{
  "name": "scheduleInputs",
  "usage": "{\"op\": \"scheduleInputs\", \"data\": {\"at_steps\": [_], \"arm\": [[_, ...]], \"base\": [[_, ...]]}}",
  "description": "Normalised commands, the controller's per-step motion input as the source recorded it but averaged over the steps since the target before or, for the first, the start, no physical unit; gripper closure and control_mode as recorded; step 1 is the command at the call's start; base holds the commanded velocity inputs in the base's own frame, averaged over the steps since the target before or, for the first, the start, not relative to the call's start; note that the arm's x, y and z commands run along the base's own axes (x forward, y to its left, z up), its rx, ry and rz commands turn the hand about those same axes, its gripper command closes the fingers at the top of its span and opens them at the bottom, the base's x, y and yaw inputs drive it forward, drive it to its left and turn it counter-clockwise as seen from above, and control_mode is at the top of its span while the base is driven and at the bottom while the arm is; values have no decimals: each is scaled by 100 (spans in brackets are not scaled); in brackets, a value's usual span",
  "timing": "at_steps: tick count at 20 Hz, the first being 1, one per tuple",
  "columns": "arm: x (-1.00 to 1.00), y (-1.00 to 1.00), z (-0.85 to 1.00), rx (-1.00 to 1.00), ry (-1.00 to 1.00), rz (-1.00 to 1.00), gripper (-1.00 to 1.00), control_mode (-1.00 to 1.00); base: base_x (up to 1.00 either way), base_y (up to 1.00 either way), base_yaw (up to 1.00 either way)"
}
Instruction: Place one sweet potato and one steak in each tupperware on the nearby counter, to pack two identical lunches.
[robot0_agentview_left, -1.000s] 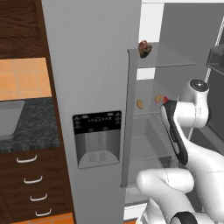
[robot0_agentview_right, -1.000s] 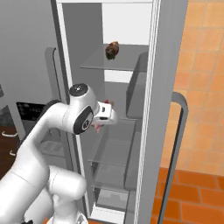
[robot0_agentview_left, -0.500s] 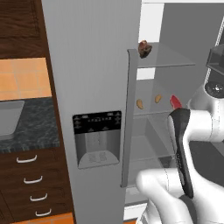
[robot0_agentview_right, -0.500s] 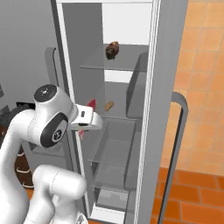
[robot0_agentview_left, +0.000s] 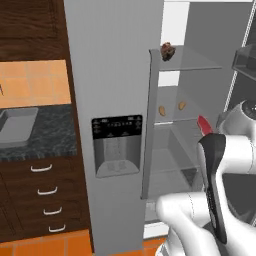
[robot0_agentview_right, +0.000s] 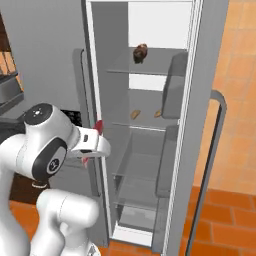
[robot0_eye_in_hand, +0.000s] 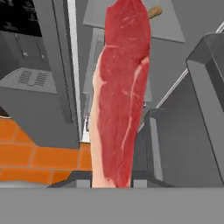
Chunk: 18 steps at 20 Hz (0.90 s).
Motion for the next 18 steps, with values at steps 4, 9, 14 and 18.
{"op": "scheduleInputs", "data": {"at_steps": [4, 9, 14, 18], "arm": [[0, 0, 0, 0, 0, 0, 100, 100], [0, 0, 0, 0, 0, 0, 100, 100], [0, 0, 0, 0, 0, 0, 100, 100], [0, 0, 0, 0, 0, 0, 100, 100]], "base": [[-73, 100, 8], [-23, 100, 19], [3, 100, 26], [54, 100, 12]]}}
